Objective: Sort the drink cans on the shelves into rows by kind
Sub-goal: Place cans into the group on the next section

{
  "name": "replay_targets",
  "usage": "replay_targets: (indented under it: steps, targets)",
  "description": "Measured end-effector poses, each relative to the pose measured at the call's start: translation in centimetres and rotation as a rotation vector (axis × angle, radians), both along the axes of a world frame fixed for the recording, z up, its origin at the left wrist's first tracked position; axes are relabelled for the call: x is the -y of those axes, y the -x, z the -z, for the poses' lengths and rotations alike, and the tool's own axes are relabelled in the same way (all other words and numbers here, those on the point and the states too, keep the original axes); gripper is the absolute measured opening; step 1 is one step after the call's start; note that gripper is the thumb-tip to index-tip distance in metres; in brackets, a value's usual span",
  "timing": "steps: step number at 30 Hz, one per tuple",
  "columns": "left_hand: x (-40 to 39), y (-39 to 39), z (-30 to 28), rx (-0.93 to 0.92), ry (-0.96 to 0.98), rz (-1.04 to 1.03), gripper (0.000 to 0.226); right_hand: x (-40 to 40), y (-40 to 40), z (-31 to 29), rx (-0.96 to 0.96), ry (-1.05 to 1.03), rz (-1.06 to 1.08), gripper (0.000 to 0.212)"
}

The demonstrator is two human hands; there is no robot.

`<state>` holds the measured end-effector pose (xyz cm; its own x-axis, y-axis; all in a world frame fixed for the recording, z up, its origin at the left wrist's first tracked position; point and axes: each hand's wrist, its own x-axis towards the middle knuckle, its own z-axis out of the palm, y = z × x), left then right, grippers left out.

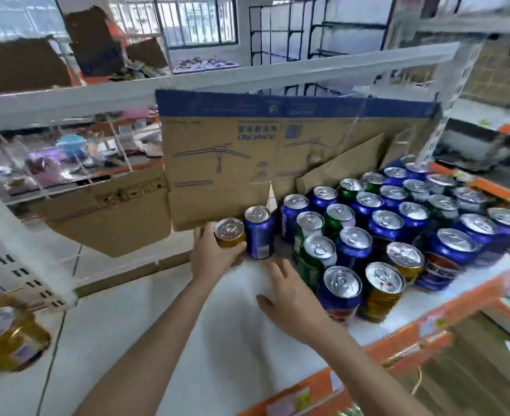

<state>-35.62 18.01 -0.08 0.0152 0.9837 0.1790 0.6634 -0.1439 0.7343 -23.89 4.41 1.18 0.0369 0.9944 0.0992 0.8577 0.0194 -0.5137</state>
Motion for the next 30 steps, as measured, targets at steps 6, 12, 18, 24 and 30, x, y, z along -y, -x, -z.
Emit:
replay_targets:
  steps: [6, 12, 18, 24, 30]
  targets:
    - [-0.6, 0.1, 0.8, -0.087, 0.094, 0.024, 0.066, 0.4, -0.5, 1.3, 0.169, 0.082, -0.055, 0.047]
    - [3.2, 7.2, -0.6, -0.47, 0.005, 0.152, 0.044, -1.4, 2.5, 1.6, 0.384, 0.181, -0.166, 0.046]
    - [9.4, 19.8, 0.2, -0.658, -0.008, 0.028, 0.042, -3.4, 9.1, 1.8, 0.431, 0.14, -0.375, 0.045]
    - [16.3, 32.7, 0.2, -0.649, 0.068, -0.316, 0.038, -4.7, 18.4, 2.0, 0.419, 0.064, -0.593, 0.047]
    - [21.3, 42.3, 0.1, -0.706, 0.105, -0.509, 0.037, -5.7, 26.8, 0.8, 0.409, 0.002, -0.711, 0.046]
